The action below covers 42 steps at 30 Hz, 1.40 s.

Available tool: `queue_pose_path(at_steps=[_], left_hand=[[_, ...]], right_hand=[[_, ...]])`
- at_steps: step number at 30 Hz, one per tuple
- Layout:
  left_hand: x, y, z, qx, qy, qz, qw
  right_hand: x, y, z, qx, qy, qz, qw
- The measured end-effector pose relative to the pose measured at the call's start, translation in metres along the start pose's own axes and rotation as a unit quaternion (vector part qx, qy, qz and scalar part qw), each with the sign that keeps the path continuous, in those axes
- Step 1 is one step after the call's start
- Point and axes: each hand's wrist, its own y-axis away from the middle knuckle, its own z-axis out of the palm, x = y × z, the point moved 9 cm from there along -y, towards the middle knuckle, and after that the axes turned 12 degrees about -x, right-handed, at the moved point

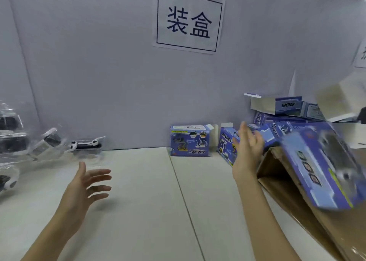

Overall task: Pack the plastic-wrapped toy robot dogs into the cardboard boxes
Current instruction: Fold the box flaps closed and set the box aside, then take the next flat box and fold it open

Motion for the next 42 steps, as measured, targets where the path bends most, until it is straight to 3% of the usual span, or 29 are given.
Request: queue_pose_path(at_steps=[3,6,8,10,11,12,16,18,20,23,25,27,31,33,36,38,40,42], left_hand=[[-0.001,-0.001,0.002,-0.005,-0.017,0.002,1.000],[-0.001,0.000,0.003,-0.004,-0.033,0.000,0.999],[-0.001,0.000,0.002,0.001,-0.037,0.000,0.999],[-0.001,-0.001,0.000,0.005,-0.041,-0.001,0.999],[-0.001,-0.002,0.000,0.006,-0.044,-0.002,0.999],[-0.002,-0.002,0.000,0.006,-0.047,-0.003,0.999],[-0.003,-0.004,0.001,-0.001,-0.058,-0.003,0.998],[-0.001,-0.005,0.003,-0.002,-0.060,0.000,0.998],[0.000,-0.005,0.004,-0.002,-0.064,0.001,0.998],[0.002,-0.005,0.008,-0.002,-0.074,0.004,0.997],[0.002,-0.003,0.009,-0.001,-0.076,0.007,0.997],[0.003,-0.001,0.010,-0.001,-0.077,0.007,0.997],[0.003,0.000,0.011,-0.003,-0.079,0.003,0.997],[0.001,0.002,0.010,-0.002,-0.084,-0.003,0.996],[0.000,0.003,0.006,0.010,-0.088,-0.012,0.996],[0.000,0.003,0.002,0.025,-0.094,-0.019,0.995],[-0.001,0.004,0.002,0.033,-0.096,-0.025,0.994],[-0.001,0.004,0.005,0.039,-0.091,-0.026,0.995]], right_hand=[[0.024,-0.008,0.031,-0.109,0.208,0.009,0.972],[0.054,-0.002,0.082,-0.239,0.372,-0.028,0.896],[0.091,0.003,0.116,-0.346,0.489,-0.020,0.800],[0.118,0.001,0.137,-0.384,0.638,-0.024,0.667],[0.125,-0.004,0.145,-0.388,0.681,-0.025,0.620],[0.131,-0.010,0.152,-0.392,0.702,-0.024,0.594],[0.145,-0.027,0.163,-0.410,0.723,-0.008,0.556],[0.145,-0.027,0.162,-0.370,0.756,-0.042,0.538],[0.130,-0.021,0.166,-0.284,0.772,-0.107,0.559],[0.108,-0.002,0.165,-0.223,0.688,-0.179,0.667],[0.091,0.016,0.154,-0.179,0.639,-0.266,0.699],[0.092,0.028,0.145,-0.201,0.641,-0.268,0.691],[0.154,0.021,0.119,-0.331,0.738,-0.041,0.586],[0.164,0.022,0.107,-0.366,0.679,0.006,0.637],[0.145,0.024,0.097,-0.317,0.604,-0.041,0.730],[0.128,0.030,0.093,-0.280,0.594,-0.061,0.751],[0.116,0.039,0.091,-0.275,0.597,-0.088,0.749],[0.095,0.054,0.087,-0.252,0.582,-0.156,0.757]])
